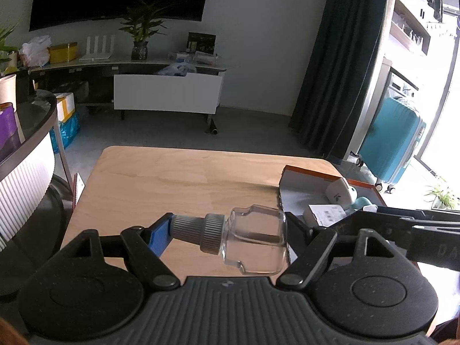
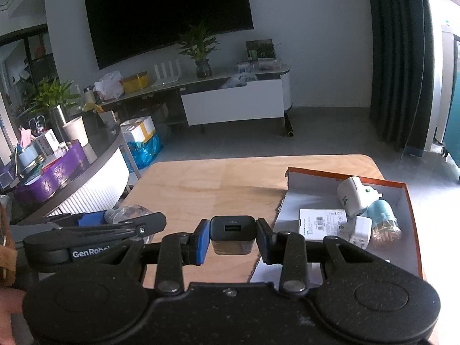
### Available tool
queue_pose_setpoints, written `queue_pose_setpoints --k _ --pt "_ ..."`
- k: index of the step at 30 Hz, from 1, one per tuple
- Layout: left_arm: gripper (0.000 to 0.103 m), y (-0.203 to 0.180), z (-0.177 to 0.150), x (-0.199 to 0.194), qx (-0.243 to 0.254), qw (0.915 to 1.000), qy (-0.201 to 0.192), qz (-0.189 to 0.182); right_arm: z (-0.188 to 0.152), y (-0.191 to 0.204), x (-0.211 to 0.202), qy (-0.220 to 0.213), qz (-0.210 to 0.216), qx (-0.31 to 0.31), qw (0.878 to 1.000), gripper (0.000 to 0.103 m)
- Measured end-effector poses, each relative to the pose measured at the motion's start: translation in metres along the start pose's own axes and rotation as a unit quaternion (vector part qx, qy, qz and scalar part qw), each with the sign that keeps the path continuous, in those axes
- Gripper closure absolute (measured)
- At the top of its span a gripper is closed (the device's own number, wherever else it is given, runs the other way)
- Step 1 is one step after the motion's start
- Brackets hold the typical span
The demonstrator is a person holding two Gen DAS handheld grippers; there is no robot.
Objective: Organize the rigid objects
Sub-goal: 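Lift the glass bottle and black charger and carry both toward the tray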
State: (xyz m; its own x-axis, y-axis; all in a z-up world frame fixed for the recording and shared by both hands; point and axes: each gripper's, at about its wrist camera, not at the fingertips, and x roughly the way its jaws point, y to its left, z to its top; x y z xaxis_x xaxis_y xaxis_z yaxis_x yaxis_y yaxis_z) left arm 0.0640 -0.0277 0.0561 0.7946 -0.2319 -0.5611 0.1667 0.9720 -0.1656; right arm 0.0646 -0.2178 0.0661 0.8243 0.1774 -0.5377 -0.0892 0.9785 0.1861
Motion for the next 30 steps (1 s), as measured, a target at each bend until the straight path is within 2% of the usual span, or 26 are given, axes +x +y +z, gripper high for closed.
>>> queue_pose_setpoints --k 30 --pt "0.022 -0.042 -0.007 -0.001 0.025 0.9989 0.010 -0.038 -0.014 -0.039 -0.042 -0.021 -0.048 0.032 0.998 0.060"
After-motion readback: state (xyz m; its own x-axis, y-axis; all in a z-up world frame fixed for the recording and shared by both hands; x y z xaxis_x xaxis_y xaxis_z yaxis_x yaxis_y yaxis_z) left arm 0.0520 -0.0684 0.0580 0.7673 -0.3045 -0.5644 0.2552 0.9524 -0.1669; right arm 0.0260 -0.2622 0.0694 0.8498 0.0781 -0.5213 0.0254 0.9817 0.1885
